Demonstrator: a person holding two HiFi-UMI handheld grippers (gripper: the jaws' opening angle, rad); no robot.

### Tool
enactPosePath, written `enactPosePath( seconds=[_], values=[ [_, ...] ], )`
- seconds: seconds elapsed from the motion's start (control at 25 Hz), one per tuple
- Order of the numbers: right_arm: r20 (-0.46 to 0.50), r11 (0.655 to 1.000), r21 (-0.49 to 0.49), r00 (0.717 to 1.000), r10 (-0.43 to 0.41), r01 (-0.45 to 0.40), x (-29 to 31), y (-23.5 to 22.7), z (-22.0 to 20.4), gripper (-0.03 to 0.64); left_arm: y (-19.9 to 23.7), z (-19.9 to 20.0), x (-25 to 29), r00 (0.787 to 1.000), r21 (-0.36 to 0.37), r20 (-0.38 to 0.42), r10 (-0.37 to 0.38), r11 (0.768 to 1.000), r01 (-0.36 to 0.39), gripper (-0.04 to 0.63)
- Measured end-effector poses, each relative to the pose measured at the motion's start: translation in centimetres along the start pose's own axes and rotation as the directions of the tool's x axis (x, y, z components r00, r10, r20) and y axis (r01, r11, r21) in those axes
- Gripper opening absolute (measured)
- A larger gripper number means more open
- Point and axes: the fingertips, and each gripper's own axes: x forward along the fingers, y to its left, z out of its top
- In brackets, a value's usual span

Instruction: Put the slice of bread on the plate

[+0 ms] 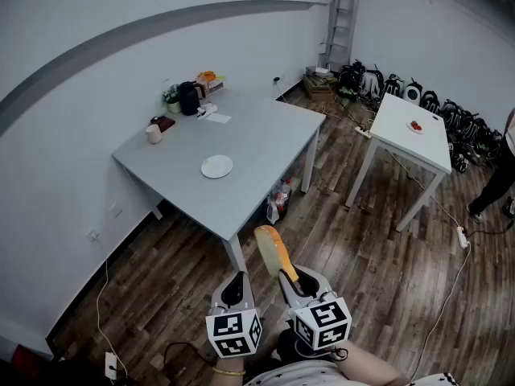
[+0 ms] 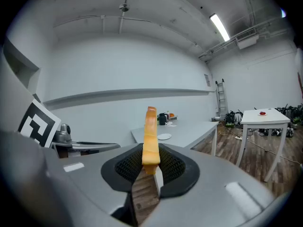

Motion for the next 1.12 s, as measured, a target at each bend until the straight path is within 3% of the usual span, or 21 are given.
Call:
enactPosePath(
  seconds=[0.36,0.8,1.12],
  values=[
    [-0.002,0.999,0.004,0.999,0.041,-0.041,5.7,-1.6,1.4,0.087,3.3,1.0,4.1,0.999,-0.043,0.017,0.041,0.998,-0.04,0.008],
    [-0.015,0.993,-0.012,0.993,0.121,-0.121,22.0,-5.1,7.2,0.087,11.1,7.4,16.4,0.992,-0.049,0.047,0.12,0.992,-0.118,0.008],
    [-0.068,0.987,0.011,0.985,0.16,-0.16,33.0,-8.5,8.4,0.087,15.7,10.0,25.4,0.988,-0.058,0.032,0.15,0.987,-0.148,0.008]
  ],
)
